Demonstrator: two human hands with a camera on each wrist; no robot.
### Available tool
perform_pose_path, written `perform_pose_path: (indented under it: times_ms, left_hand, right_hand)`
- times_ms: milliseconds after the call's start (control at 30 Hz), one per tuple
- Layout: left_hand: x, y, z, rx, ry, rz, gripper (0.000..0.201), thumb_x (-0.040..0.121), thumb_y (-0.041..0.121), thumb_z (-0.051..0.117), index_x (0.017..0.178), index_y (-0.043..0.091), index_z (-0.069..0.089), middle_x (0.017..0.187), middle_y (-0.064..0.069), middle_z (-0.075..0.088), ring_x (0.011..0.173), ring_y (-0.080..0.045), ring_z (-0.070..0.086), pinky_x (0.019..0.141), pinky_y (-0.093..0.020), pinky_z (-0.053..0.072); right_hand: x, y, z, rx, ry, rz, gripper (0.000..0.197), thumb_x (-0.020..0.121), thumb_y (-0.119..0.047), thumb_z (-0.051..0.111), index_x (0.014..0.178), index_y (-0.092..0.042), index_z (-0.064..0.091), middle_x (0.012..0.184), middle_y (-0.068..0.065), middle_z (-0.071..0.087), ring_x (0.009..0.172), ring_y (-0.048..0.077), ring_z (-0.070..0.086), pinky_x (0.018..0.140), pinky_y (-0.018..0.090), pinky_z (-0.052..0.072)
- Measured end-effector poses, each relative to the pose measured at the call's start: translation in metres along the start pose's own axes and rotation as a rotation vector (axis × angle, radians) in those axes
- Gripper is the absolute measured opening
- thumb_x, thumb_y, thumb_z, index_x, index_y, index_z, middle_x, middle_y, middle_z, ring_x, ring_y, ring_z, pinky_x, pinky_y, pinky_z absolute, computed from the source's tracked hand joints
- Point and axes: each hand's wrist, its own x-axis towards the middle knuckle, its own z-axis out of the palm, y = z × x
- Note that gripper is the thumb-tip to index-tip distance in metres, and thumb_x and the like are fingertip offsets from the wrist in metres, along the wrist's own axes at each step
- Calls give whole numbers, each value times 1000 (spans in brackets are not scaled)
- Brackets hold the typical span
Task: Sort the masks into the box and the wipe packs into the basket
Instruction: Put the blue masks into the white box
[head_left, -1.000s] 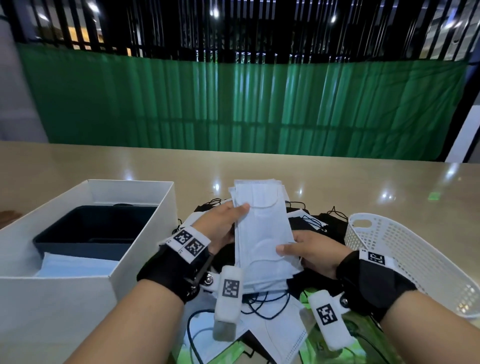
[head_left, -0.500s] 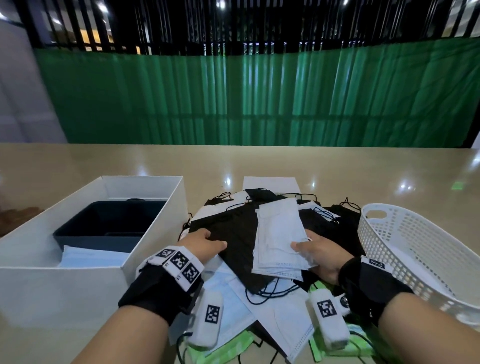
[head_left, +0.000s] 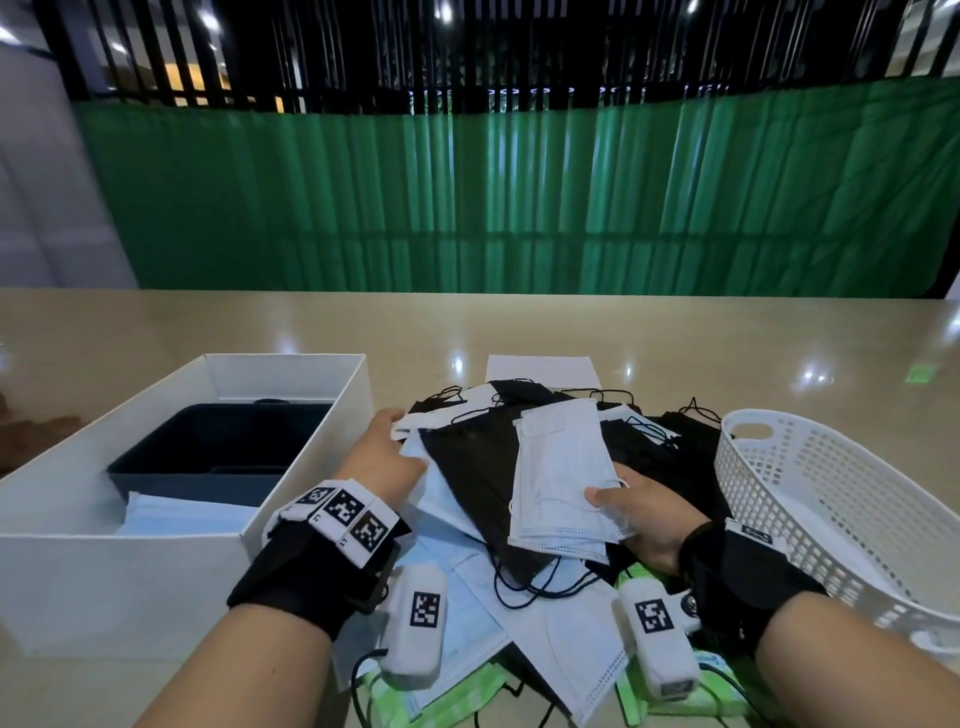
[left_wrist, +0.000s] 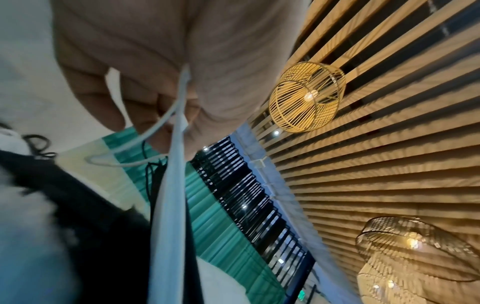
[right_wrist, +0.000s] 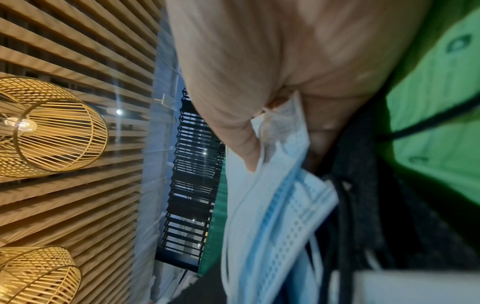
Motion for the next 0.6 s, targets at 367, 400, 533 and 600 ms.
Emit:
perform_pose_path:
  times_ms: [367,400,533,600]
  left_hand:
    - [-31,84,-61,-497,430,490,46,88,8,57,118,39,42,76,11,49,67,-4,53,58,-13,45]
    - [-32,87,-64,-529,454,502,46,87,8,58,117,39,42,74,12,50,65,-3,53,57,-11,45]
    - [-33,91,-70,-647,478,493,45,83,10,58,114,38,42,73,10,55,69,-12,56,69,-32,51]
    - [-30,89,-68,-685,437,466,44,83,10,58,114,37,42,76,8,57,71,-15,57,69,-38,51]
  right_hand:
    - [-7,-4,2,101,59,-23,35,94,8,39,125,-3,52,116,21,64,100,33,63,79,41,52]
    - [-7,-4,2,95,68,-20,36,94,8,39,126,-3,52,116,22,64,98,33,63,78,40,51]
    - [-6,-3,2,15,92,-27,34,95,7,42,127,0,51,109,21,65,90,30,63,73,36,51]
    - [-5,-3,2,-2,90,-31,34,95,6,42,127,-1,51,103,17,65,85,28,63,68,34,49]
